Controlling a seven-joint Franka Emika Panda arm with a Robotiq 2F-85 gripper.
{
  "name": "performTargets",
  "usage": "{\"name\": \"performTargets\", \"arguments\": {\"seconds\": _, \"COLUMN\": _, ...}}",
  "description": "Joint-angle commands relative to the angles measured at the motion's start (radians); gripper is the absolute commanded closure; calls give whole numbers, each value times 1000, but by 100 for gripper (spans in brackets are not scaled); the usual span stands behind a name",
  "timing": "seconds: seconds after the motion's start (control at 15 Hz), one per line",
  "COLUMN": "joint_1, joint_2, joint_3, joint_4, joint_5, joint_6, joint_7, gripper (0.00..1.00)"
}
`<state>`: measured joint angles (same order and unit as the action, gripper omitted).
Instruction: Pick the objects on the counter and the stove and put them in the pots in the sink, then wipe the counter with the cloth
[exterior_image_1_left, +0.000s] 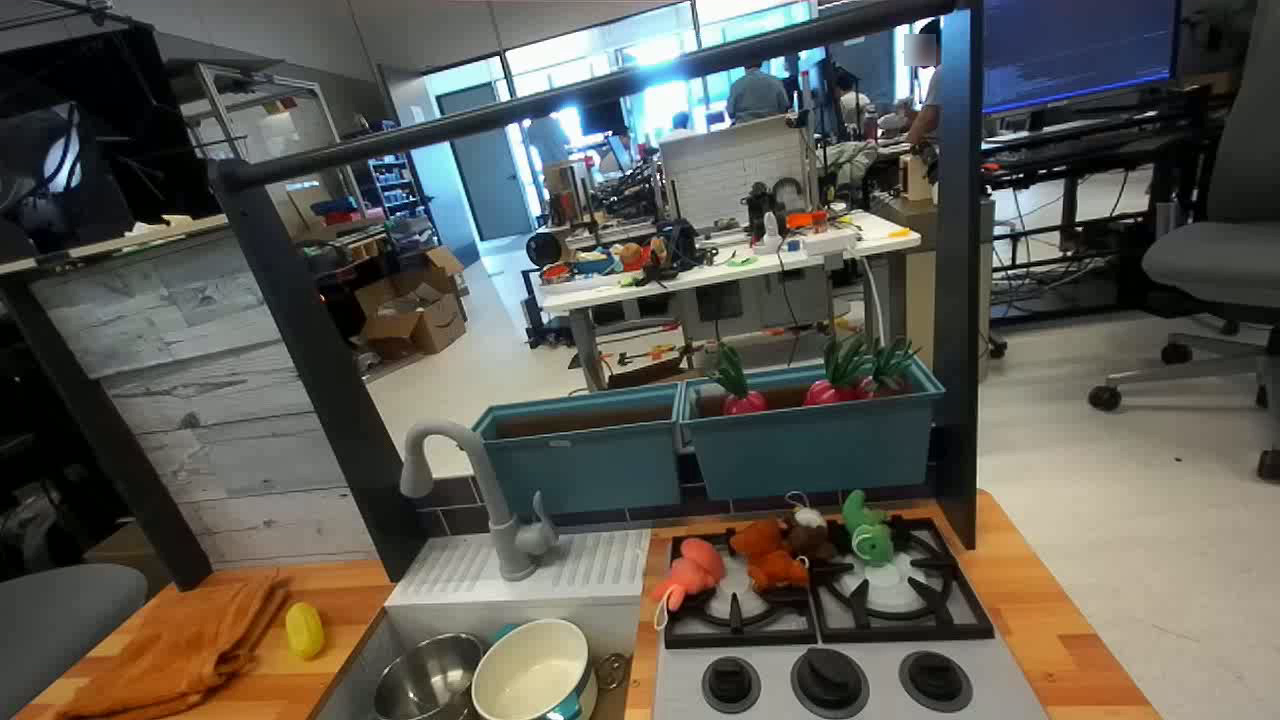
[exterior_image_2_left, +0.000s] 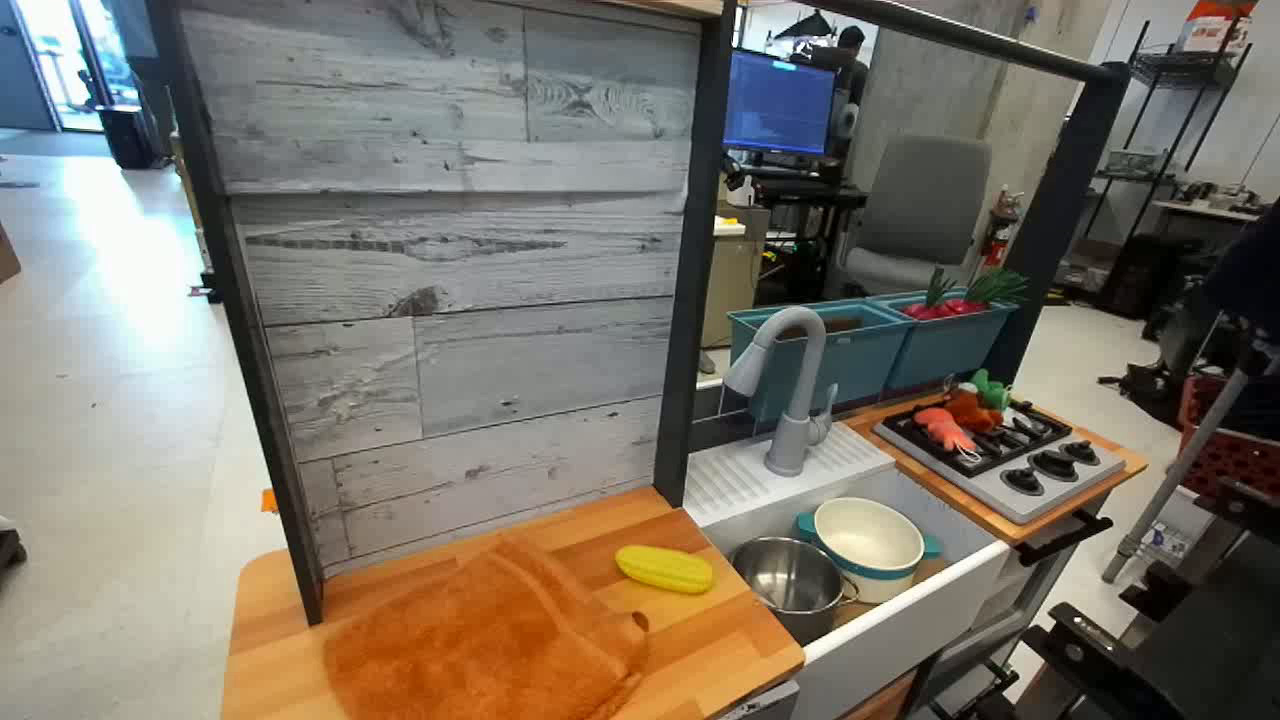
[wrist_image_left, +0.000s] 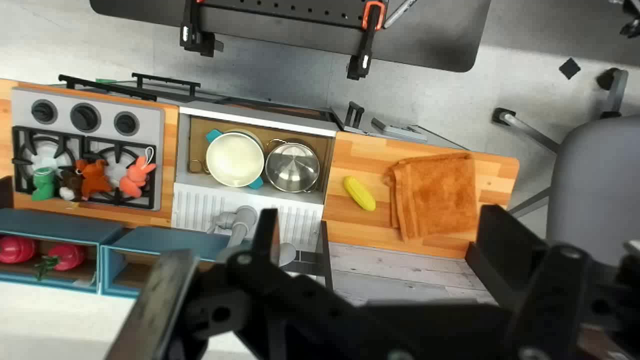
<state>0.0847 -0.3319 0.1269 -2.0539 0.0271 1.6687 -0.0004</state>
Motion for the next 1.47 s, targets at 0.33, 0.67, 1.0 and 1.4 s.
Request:
{"name": "performTargets", "arguments": {"seconds": 0.33, "joint_1": 15, "joint_2": 236, "joint_3": 25, "joint_4": 88, "joint_5": 58, "joint_6": 64, "joint_7": 117, "gripper": 0}}
{"name": "performTargets", "arguments": {"seconds": 0.67, "joint_1": 50, "joint_2": 469, "joint_3": 51, "joint_4": 41, "joint_5": 7, "joint_6": 438, "joint_7": 195, "gripper": 0}}
{"name": "performTargets", "arguments": {"seconds": 1.0, "joint_1": 99, "joint_2": 609, "joint_3": 30, "joint_4": 34, "joint_5": -68, "joint_6": 515, "joint_7": 219, "gripper": 0}}
{"name": "performTargets", "arguments": {"seconds": 1.4, "joint_1": 123, "joint_2": 681, "joint_3": 21, "joint_4": 53, "joint_5": -81, "joint_6": 605, "joint_7": 277, "gripper": 0}}
